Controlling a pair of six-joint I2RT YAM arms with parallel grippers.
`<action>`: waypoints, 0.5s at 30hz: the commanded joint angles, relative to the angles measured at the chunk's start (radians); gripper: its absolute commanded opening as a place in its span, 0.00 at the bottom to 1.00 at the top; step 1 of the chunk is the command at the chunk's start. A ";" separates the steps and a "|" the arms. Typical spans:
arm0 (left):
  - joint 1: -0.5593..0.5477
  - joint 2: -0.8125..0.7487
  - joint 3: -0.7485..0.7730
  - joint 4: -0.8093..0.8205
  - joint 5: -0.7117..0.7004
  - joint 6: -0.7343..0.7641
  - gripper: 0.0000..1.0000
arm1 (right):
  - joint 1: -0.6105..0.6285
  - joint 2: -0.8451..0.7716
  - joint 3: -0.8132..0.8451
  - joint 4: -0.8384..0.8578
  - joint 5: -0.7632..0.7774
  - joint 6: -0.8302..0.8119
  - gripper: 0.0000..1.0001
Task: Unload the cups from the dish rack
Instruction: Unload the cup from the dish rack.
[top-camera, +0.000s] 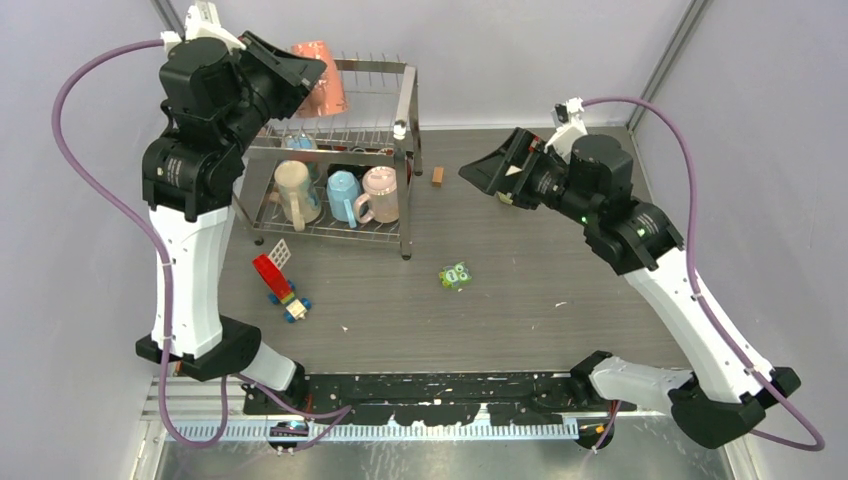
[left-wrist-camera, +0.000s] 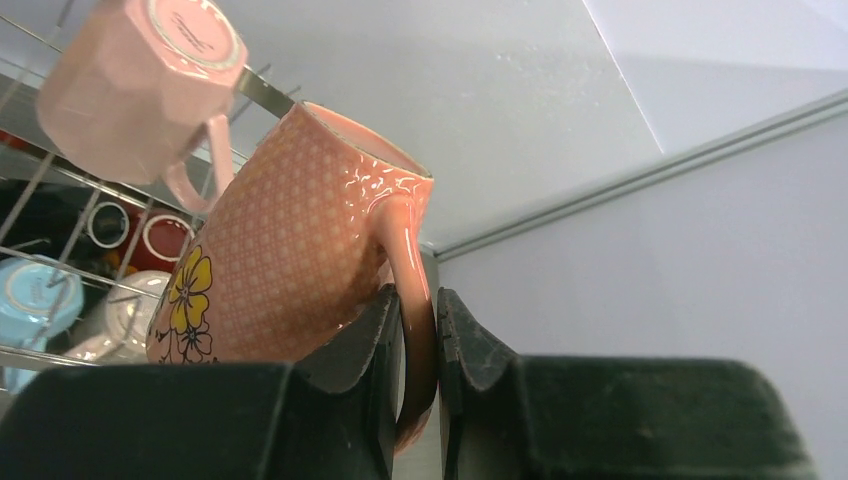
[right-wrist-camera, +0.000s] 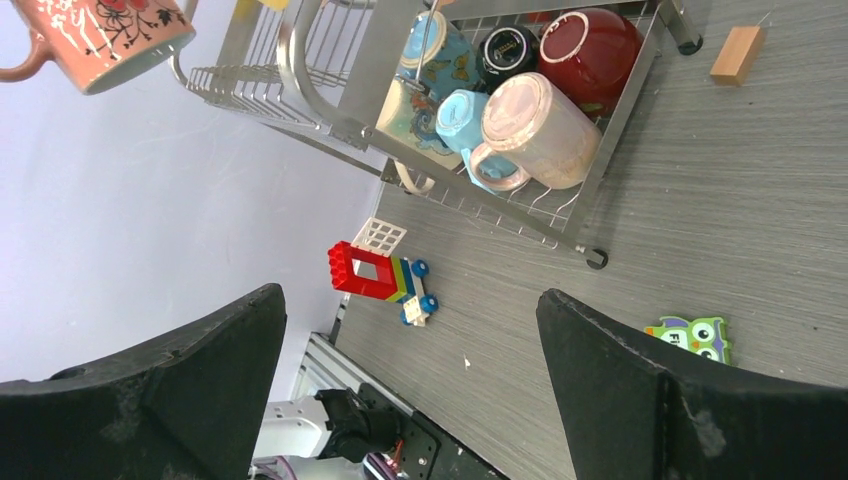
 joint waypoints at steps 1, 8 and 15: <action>-0.065 -0.025 0.043 0.134 0.027 -0.052 0.00 | 0.019 -0.068 -0.033 0.056 0.071 -0.051 1.00; -0.225 0.031 0.102 0.123 -0.038 -0.051 0.00 | 0.036 -0.133 -0.120 0.173 0.135 -0.150 1.00; -0.367 0.092 0.140 0.126 -0.097 -0.034 0.00 | 0.053 -0.164 -0.205 0.322 0.192 -0.261 1.00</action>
